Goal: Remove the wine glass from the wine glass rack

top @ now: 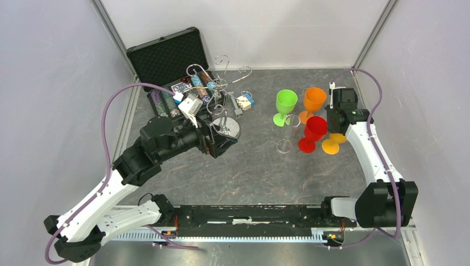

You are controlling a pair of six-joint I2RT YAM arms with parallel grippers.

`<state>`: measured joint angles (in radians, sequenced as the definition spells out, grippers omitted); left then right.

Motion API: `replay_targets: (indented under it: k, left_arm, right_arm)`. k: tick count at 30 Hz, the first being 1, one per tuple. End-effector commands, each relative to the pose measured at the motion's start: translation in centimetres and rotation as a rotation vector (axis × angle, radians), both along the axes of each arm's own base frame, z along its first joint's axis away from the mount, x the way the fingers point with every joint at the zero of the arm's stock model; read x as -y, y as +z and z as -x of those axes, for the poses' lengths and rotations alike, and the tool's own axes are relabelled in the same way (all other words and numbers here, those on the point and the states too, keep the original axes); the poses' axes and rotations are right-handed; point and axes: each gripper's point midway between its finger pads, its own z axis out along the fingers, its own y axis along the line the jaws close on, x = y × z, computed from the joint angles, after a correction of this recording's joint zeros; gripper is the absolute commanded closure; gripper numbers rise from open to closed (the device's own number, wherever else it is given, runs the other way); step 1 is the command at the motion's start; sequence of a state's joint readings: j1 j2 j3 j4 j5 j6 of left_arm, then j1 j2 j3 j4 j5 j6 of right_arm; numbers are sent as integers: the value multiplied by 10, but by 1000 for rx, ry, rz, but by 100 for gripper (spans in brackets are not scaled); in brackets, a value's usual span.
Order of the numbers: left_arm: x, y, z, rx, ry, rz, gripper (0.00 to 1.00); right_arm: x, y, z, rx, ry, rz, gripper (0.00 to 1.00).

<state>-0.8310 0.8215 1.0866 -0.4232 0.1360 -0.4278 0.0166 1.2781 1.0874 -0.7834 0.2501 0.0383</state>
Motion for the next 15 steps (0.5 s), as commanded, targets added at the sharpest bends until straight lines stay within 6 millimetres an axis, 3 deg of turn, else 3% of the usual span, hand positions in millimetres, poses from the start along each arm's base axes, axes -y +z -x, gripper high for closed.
replay_targets:
  k: [1,6,10,15]
  left_arm:
    - [-12,16,-6,76,58,3,0]
    - [-24,23,-11,89,124,15,0]
    - [-65,26,-31,34,394,27,0]
    - [-113,27,-31,15,597,42,0]
  right_arm:
    - [6,31,-18,122,-40,15,69]
    - [0,58,-17,206,-19,-11,59]
    - [-8,93,-15,315,13,-50,54]
    - [-29,135,-3,452,102,-113,53]
